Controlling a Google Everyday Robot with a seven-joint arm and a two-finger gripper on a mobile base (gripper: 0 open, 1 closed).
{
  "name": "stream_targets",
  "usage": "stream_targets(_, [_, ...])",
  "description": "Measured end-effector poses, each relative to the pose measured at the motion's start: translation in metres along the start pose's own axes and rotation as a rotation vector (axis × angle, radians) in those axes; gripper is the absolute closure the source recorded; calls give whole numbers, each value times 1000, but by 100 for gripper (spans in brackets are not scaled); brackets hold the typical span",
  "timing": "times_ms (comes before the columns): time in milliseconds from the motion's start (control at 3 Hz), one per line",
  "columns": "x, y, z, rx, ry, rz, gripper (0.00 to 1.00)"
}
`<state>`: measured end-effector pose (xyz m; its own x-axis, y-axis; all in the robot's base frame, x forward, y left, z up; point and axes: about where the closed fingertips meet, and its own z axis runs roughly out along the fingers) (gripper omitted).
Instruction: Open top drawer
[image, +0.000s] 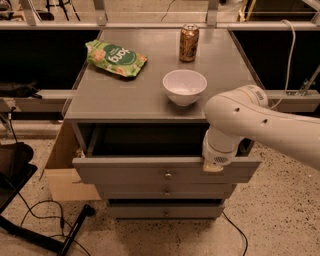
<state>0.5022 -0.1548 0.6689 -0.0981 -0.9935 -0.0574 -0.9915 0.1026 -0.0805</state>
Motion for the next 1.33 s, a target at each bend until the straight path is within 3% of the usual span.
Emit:
stream_targets(667, [0, -2, -6, 0, 0, 0, 100])
stream_targets(1000, [6, 12, -6, -36, 2, 4, 100])
stream_targets(1333, [6, 13, -9, -37, 2, 4, 100])
